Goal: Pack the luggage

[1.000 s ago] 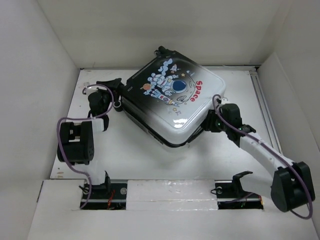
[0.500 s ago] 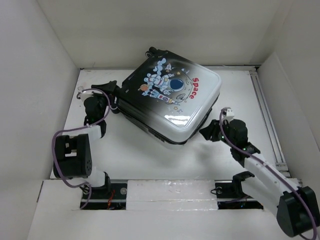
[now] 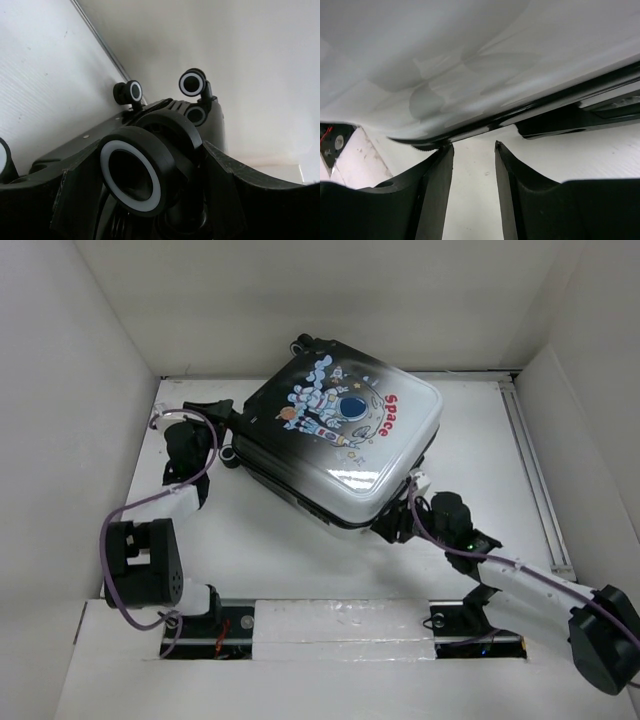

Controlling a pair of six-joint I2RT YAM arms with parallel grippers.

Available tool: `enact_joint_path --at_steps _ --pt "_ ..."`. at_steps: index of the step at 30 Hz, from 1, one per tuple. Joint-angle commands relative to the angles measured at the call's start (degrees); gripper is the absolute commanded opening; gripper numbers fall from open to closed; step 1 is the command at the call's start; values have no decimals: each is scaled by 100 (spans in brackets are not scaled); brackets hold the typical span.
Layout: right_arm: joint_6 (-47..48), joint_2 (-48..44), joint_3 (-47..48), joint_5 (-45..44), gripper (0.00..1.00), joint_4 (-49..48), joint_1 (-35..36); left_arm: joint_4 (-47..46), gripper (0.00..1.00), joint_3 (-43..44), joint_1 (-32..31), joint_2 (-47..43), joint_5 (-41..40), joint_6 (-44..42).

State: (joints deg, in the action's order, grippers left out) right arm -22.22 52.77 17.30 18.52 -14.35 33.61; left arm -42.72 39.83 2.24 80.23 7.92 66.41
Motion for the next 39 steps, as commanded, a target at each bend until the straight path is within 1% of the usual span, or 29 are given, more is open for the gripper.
enact_joint_path --at_steps 1,9,11,14,17,20,23,26,27,28,31,32,35,37,39 --pt "156 49 300 -147 45 -631 208 -597 0 569 162 228 332 -121" --pt "209 294 300 -385 46 -877 656 -799 0 675 233 748 517 12" --pt "209 295 300 -385 46 -877 761 -799 0 675 233 749 517 12" --pt "156 102 300 -577 47 -684 884 -799 0 675 233 749 517 12" --pt "156 -284 353 -762 52 -227 885 -799 0 675 233 749 578 12" --pt "104 -583 353 -894 56 -42 885 -799 0 675 233 749 579 12" --pt "104 -584 274 -1052 59 -42 885 -852 0 623 233 749 632 65" --pt "156 -164 388 -1254 59 -181 885 -905 0 622 233 749 632 65" --pt "156 -58 458 -1324 56 -182 885 -905 0 622 233 749 632 65" --pt "235 30 580 -1386 56 -182 885 -905 0 570 233 749 632 65" --pt "297 215 634 -1387 48 -182 885 -852 0 569 233 696 632 65" --pt "297 216 582 -1387 48 -269 885 -852 0 569 233 644 632 65" --pt "148 321 459 -1334 35 -559 885 -852 0 569 233 643 632 65" --pt "25 453 459 -1281 23 -761 937 -852 0 569 233 643 632 65" --pt "-28 611 397 -1386 17 -815 1008 -852 0 569 233 643 632 65"
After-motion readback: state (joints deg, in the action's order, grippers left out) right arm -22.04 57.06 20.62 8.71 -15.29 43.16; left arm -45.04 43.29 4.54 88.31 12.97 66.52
